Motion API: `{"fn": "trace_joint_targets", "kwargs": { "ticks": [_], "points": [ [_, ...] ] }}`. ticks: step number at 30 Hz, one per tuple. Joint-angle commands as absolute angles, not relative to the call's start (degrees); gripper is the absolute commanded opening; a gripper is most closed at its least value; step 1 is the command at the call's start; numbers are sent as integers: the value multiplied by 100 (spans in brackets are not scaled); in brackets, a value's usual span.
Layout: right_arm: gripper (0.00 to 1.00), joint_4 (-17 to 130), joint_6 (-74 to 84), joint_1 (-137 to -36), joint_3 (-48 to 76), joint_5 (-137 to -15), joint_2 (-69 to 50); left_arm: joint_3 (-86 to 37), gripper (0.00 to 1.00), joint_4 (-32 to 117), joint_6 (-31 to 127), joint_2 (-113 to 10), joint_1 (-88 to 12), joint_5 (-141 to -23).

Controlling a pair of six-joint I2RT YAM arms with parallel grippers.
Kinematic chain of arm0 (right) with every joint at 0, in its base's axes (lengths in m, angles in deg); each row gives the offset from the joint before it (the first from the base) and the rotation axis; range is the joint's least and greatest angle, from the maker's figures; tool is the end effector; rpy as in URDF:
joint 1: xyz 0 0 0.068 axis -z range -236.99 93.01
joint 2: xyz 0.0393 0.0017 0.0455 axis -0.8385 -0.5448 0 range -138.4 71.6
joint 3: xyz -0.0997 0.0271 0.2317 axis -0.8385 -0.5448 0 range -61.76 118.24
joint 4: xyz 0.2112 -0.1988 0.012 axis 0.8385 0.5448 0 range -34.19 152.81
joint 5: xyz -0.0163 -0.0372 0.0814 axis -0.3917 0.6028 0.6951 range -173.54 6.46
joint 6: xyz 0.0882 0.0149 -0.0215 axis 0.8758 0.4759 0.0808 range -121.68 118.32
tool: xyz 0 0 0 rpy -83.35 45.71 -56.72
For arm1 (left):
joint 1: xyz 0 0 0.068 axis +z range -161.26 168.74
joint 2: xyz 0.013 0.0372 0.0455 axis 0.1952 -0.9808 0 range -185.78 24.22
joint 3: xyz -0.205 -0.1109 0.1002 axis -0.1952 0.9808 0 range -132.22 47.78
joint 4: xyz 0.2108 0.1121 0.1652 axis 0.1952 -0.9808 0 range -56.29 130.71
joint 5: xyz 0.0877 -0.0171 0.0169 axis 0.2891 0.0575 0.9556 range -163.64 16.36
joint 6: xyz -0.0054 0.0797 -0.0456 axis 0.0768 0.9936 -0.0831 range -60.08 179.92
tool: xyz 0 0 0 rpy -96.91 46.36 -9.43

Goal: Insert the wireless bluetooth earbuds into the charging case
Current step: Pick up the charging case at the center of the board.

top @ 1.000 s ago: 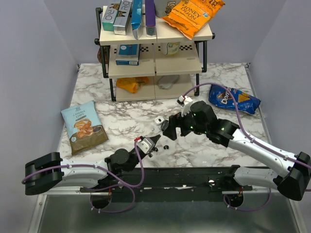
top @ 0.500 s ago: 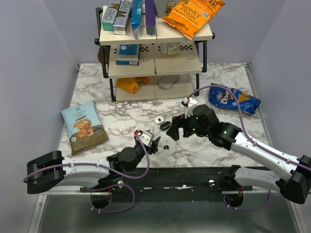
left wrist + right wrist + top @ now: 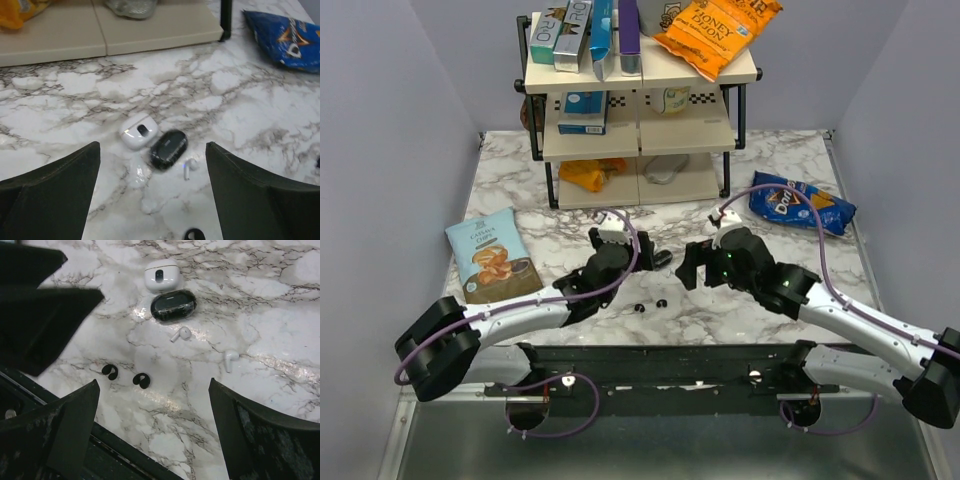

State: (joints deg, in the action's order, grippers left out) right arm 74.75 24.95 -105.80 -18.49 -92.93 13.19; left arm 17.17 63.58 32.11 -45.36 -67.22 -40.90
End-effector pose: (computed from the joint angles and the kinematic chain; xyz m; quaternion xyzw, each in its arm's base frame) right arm 0.2095 0.2188 0.2203 -0.1317 0.8713 0.2287 0.4137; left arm 0.2188 -0.2440 0.1759 0.0222 0.7849 -0.2175 0.5798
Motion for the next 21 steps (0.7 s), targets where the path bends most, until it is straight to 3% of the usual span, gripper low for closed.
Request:
{"fn": "trace_joint_targets", "kwargs": {
  "ticks": [1,4,14,21],
  "points": [
    [99,7234,2618,-10585,-2010,-9664,1544,1158,93,4926,1775,-4881,-6109,-4526],
    [99,7233,2609,-10594,-2010,-9673,1579,597,99,4408,1353,-5302,-6004,-4656],
    [99,7321,2469,-10594,-1939,-9699,1982,-1443,99,1655,-590,-7069,-5977,-4578],
    [100,7470,2504,-10585,-2018,-9647,2500,-1436,99,1803,-696,-7324,-5925,-4682]
  ]
}}
